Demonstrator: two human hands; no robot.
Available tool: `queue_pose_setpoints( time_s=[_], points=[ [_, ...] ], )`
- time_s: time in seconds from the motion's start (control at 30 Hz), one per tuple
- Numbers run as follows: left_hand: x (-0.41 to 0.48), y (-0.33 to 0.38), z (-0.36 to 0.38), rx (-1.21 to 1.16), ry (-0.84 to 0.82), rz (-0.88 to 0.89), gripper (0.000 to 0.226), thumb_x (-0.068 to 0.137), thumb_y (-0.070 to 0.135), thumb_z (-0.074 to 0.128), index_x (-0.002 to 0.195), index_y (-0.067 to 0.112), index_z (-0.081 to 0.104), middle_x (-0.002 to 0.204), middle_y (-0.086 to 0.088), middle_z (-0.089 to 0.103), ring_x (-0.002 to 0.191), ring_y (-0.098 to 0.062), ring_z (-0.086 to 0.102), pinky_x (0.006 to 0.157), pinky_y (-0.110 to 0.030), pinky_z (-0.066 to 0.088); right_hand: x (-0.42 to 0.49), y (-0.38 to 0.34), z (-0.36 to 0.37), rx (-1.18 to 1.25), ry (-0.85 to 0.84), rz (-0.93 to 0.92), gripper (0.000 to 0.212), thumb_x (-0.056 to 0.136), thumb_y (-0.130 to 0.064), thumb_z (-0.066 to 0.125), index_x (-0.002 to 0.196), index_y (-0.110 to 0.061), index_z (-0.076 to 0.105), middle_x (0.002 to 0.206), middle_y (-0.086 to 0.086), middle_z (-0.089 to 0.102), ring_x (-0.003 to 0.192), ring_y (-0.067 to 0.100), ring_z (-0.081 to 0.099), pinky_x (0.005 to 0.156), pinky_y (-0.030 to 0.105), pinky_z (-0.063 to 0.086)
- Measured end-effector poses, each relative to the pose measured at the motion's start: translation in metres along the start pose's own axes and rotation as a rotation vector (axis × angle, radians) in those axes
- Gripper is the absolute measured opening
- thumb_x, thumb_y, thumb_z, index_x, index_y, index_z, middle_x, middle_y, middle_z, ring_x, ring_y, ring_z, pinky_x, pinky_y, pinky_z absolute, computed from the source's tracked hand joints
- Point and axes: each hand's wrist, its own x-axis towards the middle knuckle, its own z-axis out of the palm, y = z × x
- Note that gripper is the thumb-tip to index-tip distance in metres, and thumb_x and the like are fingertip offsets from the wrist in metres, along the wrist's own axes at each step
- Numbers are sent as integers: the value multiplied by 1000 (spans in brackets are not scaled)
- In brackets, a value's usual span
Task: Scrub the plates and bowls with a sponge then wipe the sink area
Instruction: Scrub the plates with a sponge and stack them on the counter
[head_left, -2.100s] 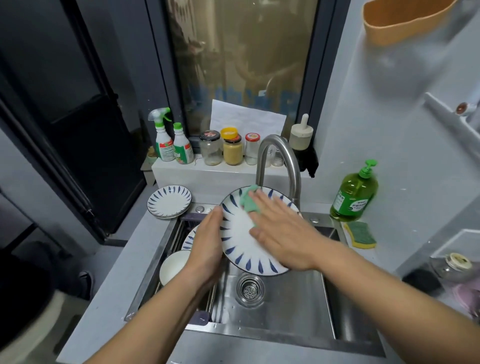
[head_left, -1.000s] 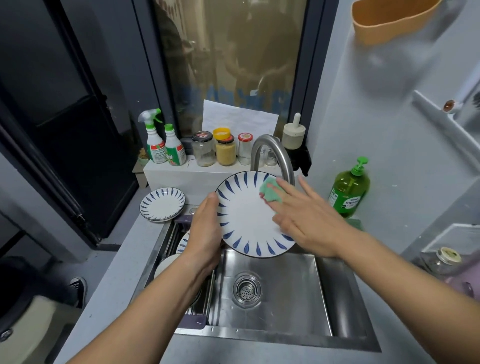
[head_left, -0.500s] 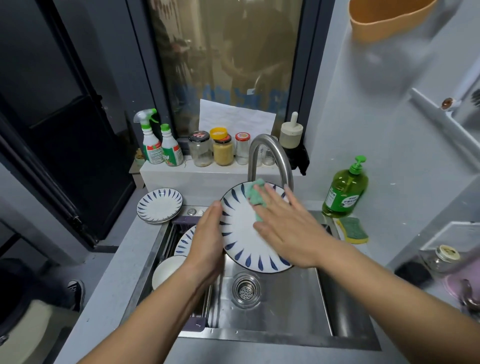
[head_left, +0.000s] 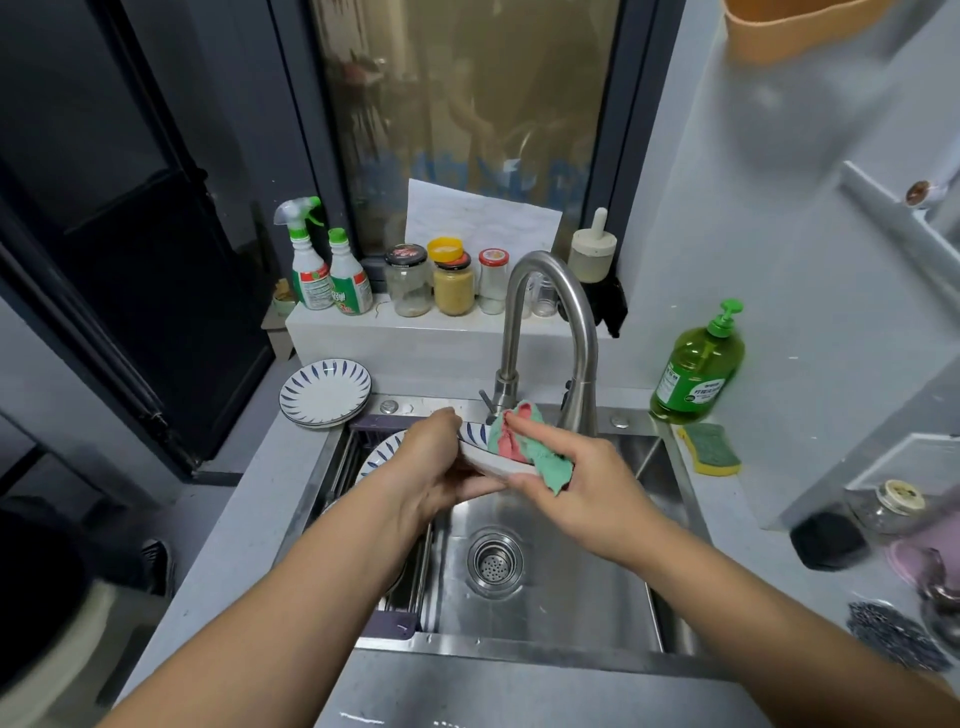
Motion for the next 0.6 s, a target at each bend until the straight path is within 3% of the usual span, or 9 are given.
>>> queue_pose_setpoints(
  time_s=[0.07,0.2,0.3,0.37,0.4,0.43,0.5,0.53,0.6],
  points=[
    [-3,2,1,-1,-42,-85,42,109,14,30,90,3,66,68,-16,75,75,-30,71,57,-49,60,2,1,-4,42,0,27,54,81,-32,77,133,-36,62,126,-21,67,114,-6,62,105,30,50],
    [-3,6,0,-40,-92,-168,40,106,8,28,93,-3,64,73,-23,73,81,-37,69,75,-59,60,5,-1,-8,91,8,31,46,80,-29,79,124,-36,68,120,-19,70,113,-3,64,102,27,49],
    [-5,8,-3,-72,-114,-209,34,107,21,36,110,-1,62,102,-26,69,93,-40,68,78,-63,59,12,-3,-14,185,49,27,42,83,-6,79,115,-33,72,112,-26,69,114,-9,61,98,12,45],
    [1,1,-7,21,-138,-183,38,107,40,45,120,8,61,119,-23,61,95,-40,67,72,-59,62,16,-1,-19,218,93,44,42,82,-2,79,109,-33,72,101,-36,68,108,-14,61,92,4,42],
    [1,-4,-12,115,-164,-166,46,104,52,46,125,14,60,123,-21,60,94,-39,67,76,-59,62,17,3,-21,233,115,62,41,81,-2,79,106,-34,72,97,-38,68,106,-14,62,90,3,42],
    [4,-9,-19,262,-197,-141,58,100,67,43,130,20,59,125,-17,59,98,-38,67,85,-59,59,17,6,-23,275,130,77,40,81,-3,80,104,-35,73,98,-37,69,105,-14,62,90,4,43],
    [4,-13,-33,591,-265,-38,81,84,89,43,143,35,49,145,-5,51,132,-34,54,109,-59,40,18,11,-29,413,152,128,36,80,-4,80,100,-34,77,110,-20,73,111,-5,64,96,13,46],
    [6,-15,-40,680,-295,49,88,76,92,52,146,40,47,153,3,47,143,-28,46,118,-55,33,18,13,-31,483,157,162,32,79,-5,82,99,-30,79,119,-11,72,114,1,65,99,20,48],
    [11,-15,-47,643,-341,231,81,70,70,80,137,30,58,138,5,65,132,-21,59,115,-45,43,20,17,-35,638,183,237,31,72,-9,85,98,-26,81,125,1,70,112,11,68,95,27,53]
  ],
)
